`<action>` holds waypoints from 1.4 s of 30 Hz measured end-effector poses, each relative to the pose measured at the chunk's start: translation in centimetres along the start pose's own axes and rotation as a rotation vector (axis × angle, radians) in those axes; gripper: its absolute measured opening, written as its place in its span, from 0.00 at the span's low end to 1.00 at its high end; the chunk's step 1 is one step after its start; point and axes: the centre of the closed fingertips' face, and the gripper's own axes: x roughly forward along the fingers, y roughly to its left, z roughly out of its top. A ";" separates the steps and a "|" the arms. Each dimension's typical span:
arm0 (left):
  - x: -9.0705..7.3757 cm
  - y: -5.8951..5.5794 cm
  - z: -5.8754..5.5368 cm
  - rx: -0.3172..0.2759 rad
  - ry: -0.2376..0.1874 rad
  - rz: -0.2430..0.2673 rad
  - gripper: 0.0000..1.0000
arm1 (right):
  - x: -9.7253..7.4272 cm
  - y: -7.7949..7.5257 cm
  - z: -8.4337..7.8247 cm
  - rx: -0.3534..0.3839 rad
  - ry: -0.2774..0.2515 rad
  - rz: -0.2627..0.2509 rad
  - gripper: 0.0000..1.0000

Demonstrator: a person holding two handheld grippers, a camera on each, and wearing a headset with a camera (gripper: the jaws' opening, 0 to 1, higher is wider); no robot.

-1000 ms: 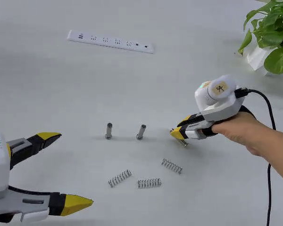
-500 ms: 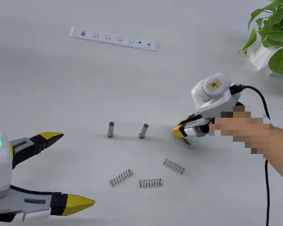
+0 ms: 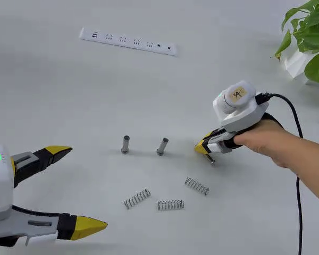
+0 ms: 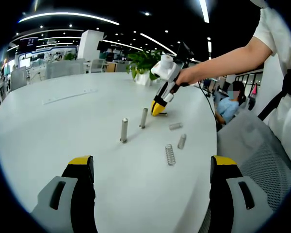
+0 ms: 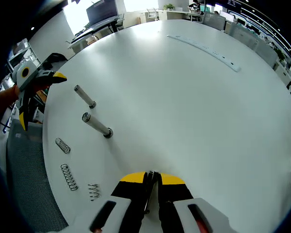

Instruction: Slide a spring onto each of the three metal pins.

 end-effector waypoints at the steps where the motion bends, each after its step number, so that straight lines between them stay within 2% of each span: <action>1: 0.0 0.0 0.0 0.000 0.001 0.000 0.99 | 0.0 0.0 0.0 0.002 0.002 0.000 0.05; 6: 0.1 -0.1 0.0 -0.001 0.001 -0.003 0.99 | 0.2 -0.5 -0.1 0.012 0.006 -0.003 0.05; 14: 0.1 -0.1 -0.1 -0.004 0.003 -0.006 0.99 | 0.1 -0.4 -0.3 0.015 0.005 -0.010 0.04; 42: 0.4 -0.6 0.3 0.006 0.002 -0.024 0.99 | -3.0 0.4 -0.7 0.026 -0.090 -0.039 0.03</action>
